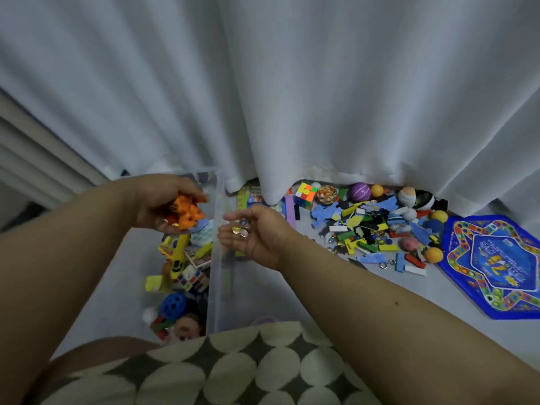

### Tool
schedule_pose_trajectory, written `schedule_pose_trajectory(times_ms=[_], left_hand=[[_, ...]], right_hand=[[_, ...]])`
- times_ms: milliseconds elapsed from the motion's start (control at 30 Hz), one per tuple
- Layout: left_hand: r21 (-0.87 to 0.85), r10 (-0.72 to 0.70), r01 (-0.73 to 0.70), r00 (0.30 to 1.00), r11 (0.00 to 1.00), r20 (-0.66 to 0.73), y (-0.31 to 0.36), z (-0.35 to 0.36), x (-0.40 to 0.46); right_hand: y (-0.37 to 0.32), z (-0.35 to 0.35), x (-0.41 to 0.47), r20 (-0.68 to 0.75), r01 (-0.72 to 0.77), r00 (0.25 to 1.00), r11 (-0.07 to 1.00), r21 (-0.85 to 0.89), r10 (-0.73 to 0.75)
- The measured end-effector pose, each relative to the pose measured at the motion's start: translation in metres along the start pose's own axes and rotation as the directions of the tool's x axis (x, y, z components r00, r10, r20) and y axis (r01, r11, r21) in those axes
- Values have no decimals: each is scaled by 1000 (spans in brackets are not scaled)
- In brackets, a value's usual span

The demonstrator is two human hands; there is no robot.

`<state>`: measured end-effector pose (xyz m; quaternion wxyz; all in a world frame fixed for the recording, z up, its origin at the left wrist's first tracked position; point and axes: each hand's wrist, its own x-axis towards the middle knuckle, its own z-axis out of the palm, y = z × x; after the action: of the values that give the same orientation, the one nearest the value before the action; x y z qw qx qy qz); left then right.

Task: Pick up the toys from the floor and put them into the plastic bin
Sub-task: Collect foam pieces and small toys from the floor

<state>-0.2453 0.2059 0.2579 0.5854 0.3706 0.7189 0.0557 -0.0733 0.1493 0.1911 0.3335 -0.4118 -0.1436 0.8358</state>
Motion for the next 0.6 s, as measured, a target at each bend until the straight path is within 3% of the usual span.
schedule_pose_trajectory(times_ms=[200,333,467,600], left_hand=[[-73,-144,131,966,989,-215,-61,-29,-12],[-146,-109,71,958,987,-267,-66,-33,-9],[-148,68,-131,926,980,-372,-50,-16,4],[-4,202,-221,901,975,-384,-22,17,13]], right_hand=[[28,56,6,73,-56,995,981,-187,70],[37,54,8,63,33,998,965,-260,-18],[26,20,8,-120,190,968,958,-217,-219],[10,-39,7,-344,185,897,942,-279,-278]])
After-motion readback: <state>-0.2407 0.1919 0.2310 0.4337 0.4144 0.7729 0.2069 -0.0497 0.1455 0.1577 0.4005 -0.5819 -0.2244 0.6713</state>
